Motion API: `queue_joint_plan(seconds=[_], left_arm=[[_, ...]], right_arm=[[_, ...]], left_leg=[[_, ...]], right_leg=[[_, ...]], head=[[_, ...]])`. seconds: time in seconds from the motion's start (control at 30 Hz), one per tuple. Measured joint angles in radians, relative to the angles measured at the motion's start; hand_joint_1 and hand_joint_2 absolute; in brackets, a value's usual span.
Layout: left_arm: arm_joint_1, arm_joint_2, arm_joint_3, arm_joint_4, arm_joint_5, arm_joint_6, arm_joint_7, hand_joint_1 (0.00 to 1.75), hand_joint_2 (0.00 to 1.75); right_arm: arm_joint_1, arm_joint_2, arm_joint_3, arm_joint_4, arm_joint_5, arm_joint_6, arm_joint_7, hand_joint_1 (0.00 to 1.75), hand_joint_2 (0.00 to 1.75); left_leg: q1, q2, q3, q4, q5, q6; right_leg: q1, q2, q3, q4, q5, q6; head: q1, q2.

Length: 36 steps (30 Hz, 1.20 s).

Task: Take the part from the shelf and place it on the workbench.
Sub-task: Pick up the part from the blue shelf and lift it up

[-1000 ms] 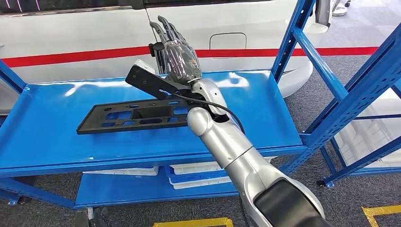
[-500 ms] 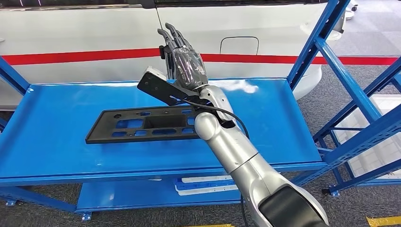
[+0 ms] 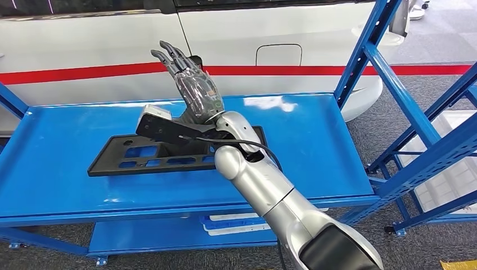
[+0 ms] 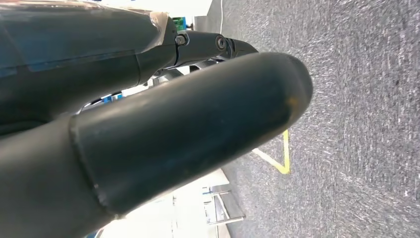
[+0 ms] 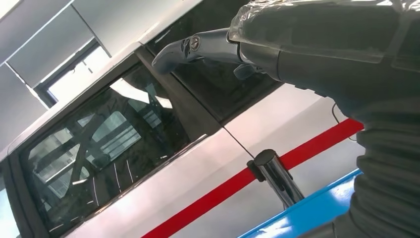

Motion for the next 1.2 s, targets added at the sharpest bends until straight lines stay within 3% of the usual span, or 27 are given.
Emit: queue_joint_plan(seconds=[0.37,0.57,0.77,1.2], left_arm=[[-0.005,-0.004,-0.002,0.022,0.007,0.009,0.000,0.00,0.00],[-0.009,-0.008,-0.033,0.018,-0.005,0.117,0.000,0.00,0.00],[-0.002,-0.025,-0.049,-0.022,-0.023,0.136,0.000,0.00,0.00],[0.014,-0.030,-0.057,-0.072,-0.073,0.122,-0.002,0.00,0.00]], right_arm=[[0.020,0.001,0.052,0.000,0.043,0.008,-0.020,0.00,1.75],[0.117,0.014,0.266,0.006,0.173,0.013,-0.027,0.00,1.75],[0.172,0.014,0.454,0.052,0.210,0.016,0.057,0.00,1.75],[0.168,0.014,0.487,0.227,0.213,-0.053,0.169,0.00,1.75]], left_leg=[[0.000,0.000,0.000,0.000,-0.003,-0.008],[0.000,0.000,0.000,0.000,-0.004,-0.009],[0.000,0.000,0.000,0.000,-0.004,-0.009],[0.000,0.000,0.002,0.000,-0.004,-0.009]], right_leg=[[0.000,0.000,0.001,0.000,-0.002,-0.002],[0.000,0.000,0.001,0.000,-0.003,-0.003],[0.000,0.000,0.001,0.000,-0.004,-0.004],[0.000,0.000,0.003,0.000,-0.004,-0.005]], head=[[0.000,0.000],[0.000,0.000],[0.000,0.000],[0.000,0.000]])
